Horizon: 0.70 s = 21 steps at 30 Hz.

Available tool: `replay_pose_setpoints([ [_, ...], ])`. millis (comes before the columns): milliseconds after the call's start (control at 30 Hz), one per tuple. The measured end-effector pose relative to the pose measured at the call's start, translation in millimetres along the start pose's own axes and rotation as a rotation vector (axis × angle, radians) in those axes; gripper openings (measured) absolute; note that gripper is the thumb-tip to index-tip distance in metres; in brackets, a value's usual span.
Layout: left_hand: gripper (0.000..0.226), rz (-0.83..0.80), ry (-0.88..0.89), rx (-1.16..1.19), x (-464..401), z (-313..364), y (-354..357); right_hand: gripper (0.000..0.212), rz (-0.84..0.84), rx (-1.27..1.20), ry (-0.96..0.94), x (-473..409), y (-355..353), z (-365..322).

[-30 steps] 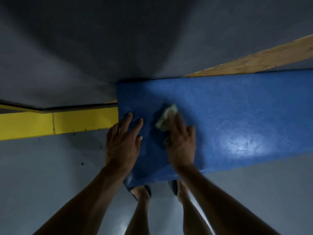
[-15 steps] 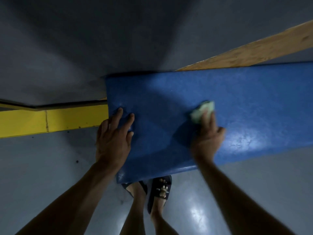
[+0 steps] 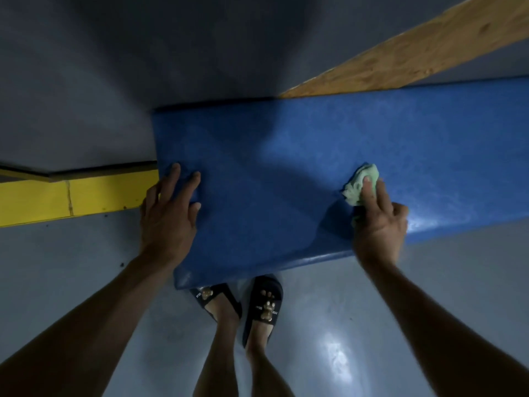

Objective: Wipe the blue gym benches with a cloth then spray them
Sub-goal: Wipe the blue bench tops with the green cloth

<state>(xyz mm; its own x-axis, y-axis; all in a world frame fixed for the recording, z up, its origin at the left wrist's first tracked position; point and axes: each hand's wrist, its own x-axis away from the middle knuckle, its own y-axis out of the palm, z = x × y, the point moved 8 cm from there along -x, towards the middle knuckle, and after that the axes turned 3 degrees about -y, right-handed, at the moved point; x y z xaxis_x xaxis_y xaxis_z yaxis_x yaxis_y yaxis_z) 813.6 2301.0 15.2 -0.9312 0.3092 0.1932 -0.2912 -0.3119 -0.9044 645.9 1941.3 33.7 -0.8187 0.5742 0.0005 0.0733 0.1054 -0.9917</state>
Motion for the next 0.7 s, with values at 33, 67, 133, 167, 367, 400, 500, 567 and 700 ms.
replay_pose_setpoints([
  [33,0.054,-0.003,-0.006,-0.005,0,0,-1,0.072,0.040,-0.039,0.027,13,2,-15],
  [67,0.054,-0.012,-0.017,-0.013,0,0,-1,0.074,0.055,-0.090,0.001,29,7,-39],
  [133,0.054,-0.024,-0.027,-0.027,2,3,-5,0.079,-0.018,-0.134,-0.144,68,18,-95],
  [167,0.054,-0.026,-0.030,-0.034,3,5,-8,0.079,-0.090,-0.132,-0.251,86,21,-121],
  [367,0.055,-0.045,-0.021,-0.044,33,13,-14,0.071,-0.183,0.002,-0.710,77,7,-91],
  [400,0.056,-0.044,-0.007,-0.044,42,14,-13,0.071,-0.178,0.026,-0.609,63,3,-59],
  [500,0.057,-0.052,-0.025,-0.043,66,6,-6,0.081,-0.156,0.060,-0.194,41,-16,33],
  [567,0.056,-0.050,-0.034,-0.033,79,3,-2,0.079,-0.125,0.058,-0.020,46,-17,49],
  [700,0.056,-0.013,-0.030,-0.032,94,1,-2,0.066,-0.060,-0.095,0.094,78,6,-20],
])
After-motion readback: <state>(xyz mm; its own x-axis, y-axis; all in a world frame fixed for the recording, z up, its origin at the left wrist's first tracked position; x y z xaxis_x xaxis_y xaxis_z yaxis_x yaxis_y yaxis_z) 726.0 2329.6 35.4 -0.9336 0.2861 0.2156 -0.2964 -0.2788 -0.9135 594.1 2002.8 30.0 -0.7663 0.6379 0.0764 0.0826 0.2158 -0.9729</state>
